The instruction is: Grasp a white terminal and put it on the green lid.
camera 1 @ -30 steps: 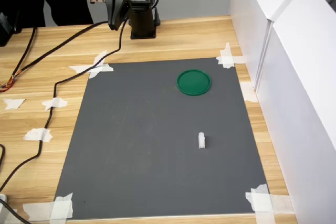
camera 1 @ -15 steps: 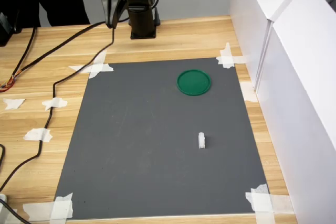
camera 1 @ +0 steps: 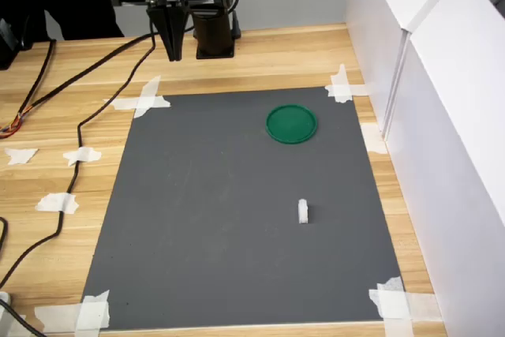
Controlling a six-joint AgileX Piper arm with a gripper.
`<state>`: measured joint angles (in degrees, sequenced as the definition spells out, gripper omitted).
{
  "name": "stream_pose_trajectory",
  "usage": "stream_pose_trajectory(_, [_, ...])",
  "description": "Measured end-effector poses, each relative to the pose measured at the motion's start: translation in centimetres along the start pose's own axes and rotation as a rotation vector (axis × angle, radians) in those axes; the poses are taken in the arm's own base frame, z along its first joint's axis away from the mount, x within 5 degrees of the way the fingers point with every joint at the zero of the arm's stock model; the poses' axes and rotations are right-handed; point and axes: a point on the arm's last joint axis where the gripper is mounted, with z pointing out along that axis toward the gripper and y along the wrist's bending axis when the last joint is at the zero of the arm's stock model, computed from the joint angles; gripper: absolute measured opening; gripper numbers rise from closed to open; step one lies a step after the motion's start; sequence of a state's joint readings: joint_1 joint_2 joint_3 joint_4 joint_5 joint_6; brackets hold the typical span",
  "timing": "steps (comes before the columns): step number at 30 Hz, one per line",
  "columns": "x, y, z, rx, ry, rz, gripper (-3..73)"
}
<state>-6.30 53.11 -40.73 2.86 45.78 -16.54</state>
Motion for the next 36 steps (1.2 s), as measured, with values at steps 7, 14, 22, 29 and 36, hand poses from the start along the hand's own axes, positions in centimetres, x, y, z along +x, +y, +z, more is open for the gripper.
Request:
stream_pose_trajectory(7, [-0.3, 0.4, 0.9, -0.077, 0.071, -0.005, 15.3])
stream_pose_trajectory(14, [-1.4, 0.5, 1.6, -0.119, 0.128, -0.055, 47.0])
stream_pose_trajectory(22, [-6.7, 2.4, 2.5, -0.176, 0.199, 0.005, 62.8])
stream_pose_trajectory(29, [-12.0, 5.0, 5.1, -0.211, 0.196, -0.01, 63.3])
stream_pose_trajectory(36, [-15.8, 10.1, 9.1, -0.258, 0.23, -0.063, 63.3])
